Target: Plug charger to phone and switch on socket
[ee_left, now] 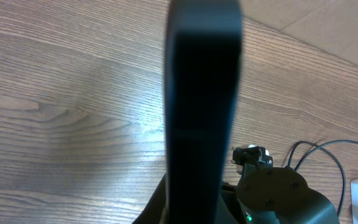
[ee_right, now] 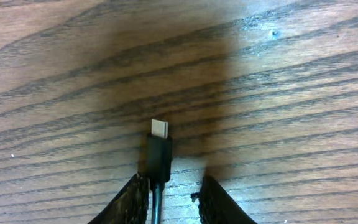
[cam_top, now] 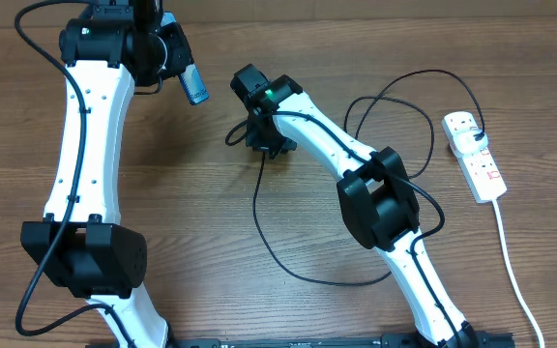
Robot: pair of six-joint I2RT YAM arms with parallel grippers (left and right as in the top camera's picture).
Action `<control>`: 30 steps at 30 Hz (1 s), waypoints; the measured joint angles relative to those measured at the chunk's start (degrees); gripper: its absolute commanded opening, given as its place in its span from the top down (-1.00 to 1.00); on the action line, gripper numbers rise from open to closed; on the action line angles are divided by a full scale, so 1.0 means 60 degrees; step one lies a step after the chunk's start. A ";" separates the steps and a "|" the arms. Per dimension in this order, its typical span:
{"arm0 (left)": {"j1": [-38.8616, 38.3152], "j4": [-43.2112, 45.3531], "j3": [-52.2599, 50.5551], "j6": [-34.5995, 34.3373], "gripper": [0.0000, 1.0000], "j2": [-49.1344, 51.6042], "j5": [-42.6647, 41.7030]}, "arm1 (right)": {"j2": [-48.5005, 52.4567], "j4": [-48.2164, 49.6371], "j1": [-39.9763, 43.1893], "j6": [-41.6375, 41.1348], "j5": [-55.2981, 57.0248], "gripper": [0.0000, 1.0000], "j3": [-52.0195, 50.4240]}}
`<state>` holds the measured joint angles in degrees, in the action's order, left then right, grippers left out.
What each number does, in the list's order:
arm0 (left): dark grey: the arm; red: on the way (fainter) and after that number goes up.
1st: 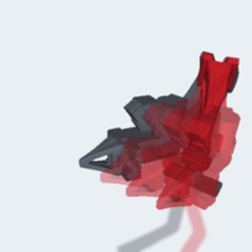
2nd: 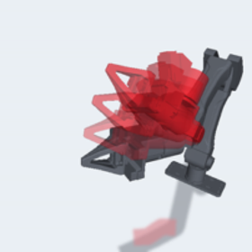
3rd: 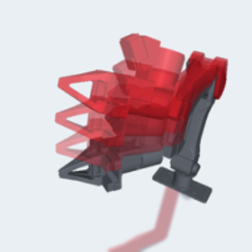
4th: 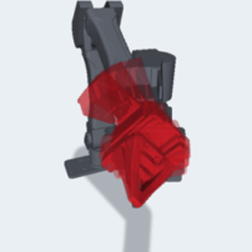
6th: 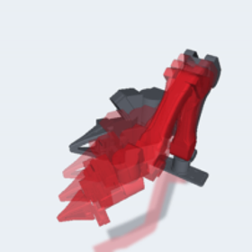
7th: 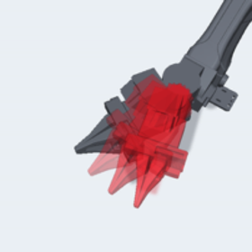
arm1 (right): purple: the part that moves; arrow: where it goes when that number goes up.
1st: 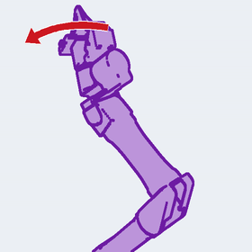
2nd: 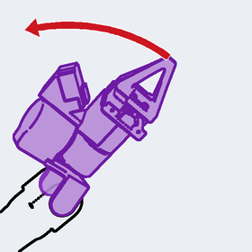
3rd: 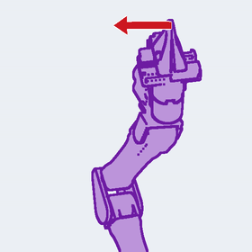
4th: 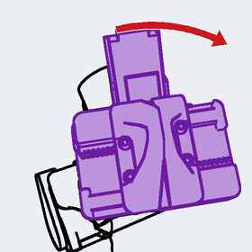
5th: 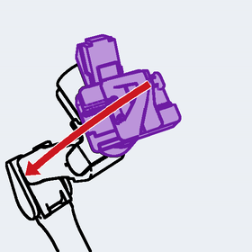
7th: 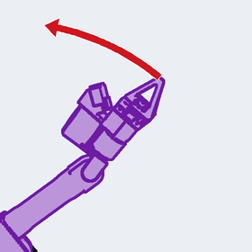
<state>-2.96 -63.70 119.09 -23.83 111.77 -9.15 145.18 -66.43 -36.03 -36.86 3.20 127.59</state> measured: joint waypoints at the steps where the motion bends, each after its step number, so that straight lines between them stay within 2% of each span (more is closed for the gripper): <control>1: 0.0000 0.0000 0.0000 0.0000 0.92 0.0000 0.0000 | 0.0000 0.0000 0.0000 0.0007 -0.0004 0.54 0.0004; 6: 0.0000 0.0000 0.0000 0.0000 0.91 0.0000 0.0000 | 0.0011 0.0069 0.0007 0.0047 0.0000 0.77 0.0004; 12: 0.0004 0.0007 0.0000 0.0004 0.92 0.0000 -0.0011 | 0.0011 0.0058 0.0011 0.0062 -0.0004 0.92 0.0000; 21: 0.0018 0.0568 0.0000 0.0069 0.91 0.0000 -0.0765 | 0.0015 -0.0382 0.0175 0.0098 -0.0488 0.93 0.0091; 30: 0.0018 0.2455 0.0000 0.0302 0.92 0.0000 -0.3246 | -0.0539 -0.1042 0.1107 0.1213 -0.2433 0.93 0.0211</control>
<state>-2.85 -48.97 119.09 -22.02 111.77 -28.62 141.95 -72.69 -29.39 -29.58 -11.40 128.86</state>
